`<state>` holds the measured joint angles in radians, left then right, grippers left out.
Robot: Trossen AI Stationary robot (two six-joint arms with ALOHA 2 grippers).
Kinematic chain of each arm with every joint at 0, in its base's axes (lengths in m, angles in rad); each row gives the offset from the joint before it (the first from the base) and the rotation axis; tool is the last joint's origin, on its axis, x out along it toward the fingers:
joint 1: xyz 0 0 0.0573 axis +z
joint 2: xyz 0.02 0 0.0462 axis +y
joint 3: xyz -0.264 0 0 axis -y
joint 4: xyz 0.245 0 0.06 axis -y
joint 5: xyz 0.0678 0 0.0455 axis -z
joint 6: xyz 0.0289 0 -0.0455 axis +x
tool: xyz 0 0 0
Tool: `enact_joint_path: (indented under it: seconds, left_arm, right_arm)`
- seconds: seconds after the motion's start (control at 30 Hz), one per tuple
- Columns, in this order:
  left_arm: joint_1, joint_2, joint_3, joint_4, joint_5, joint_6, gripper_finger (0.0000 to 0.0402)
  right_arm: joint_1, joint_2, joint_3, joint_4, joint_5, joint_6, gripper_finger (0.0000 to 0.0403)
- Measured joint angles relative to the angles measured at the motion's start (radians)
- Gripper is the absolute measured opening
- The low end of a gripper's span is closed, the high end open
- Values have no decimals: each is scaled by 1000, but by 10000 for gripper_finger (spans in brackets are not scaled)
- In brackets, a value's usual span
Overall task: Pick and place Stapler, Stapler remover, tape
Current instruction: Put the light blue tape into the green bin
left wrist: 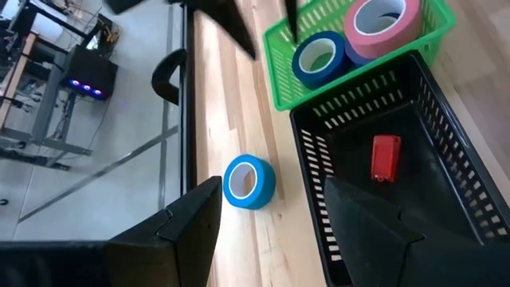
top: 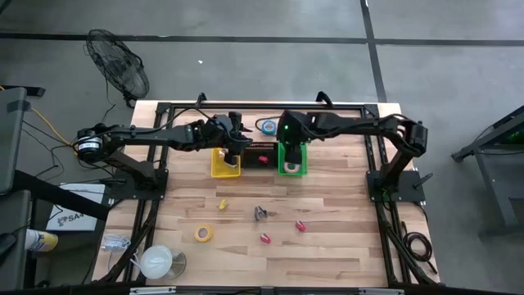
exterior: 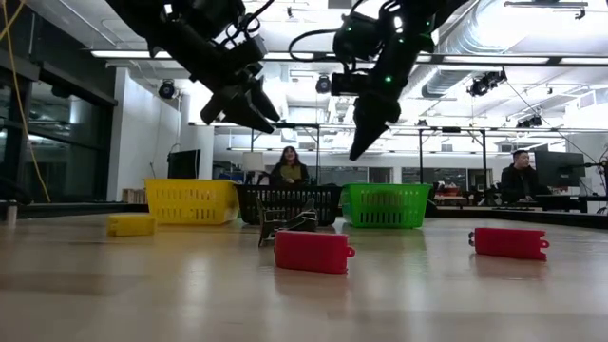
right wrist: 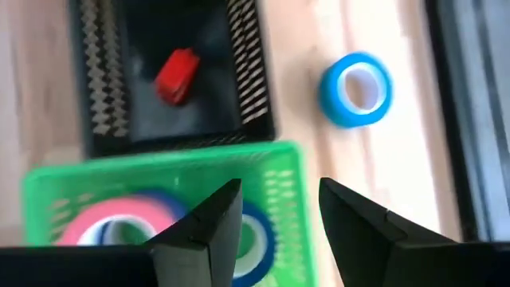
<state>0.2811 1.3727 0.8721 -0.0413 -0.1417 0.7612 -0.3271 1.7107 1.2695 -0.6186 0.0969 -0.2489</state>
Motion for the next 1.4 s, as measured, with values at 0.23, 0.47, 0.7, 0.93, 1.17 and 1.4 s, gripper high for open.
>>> enact_joint_path:
  seconds: [0.23,0.47,0.7,0.93,1.17,1.4]
  left_arm:
    - [0,0,0,-21,-23,2,218]
    - [0,0,0,-48,-122,1,218]
    - [1,-21,-1,-66,-142,1,218]
    - [1,-50,1,-147,-237,-15,218]
    - [1,-63,0,-214,-286,-37,218]
    - [1,-64,0,-280,-321,-72,218]
  right_arm:
    - [-113,0,27,98,-89,43,158]
    - [-182,10,42,196,-156,72,158]
    - [-215,162,258,88,-165,93,158]
    - [-243,342,497,-117,-152,132,158]
    - [-262,479,603,-192,-159,141,158]
    - [-269,530,614,-218,-157,183,159]
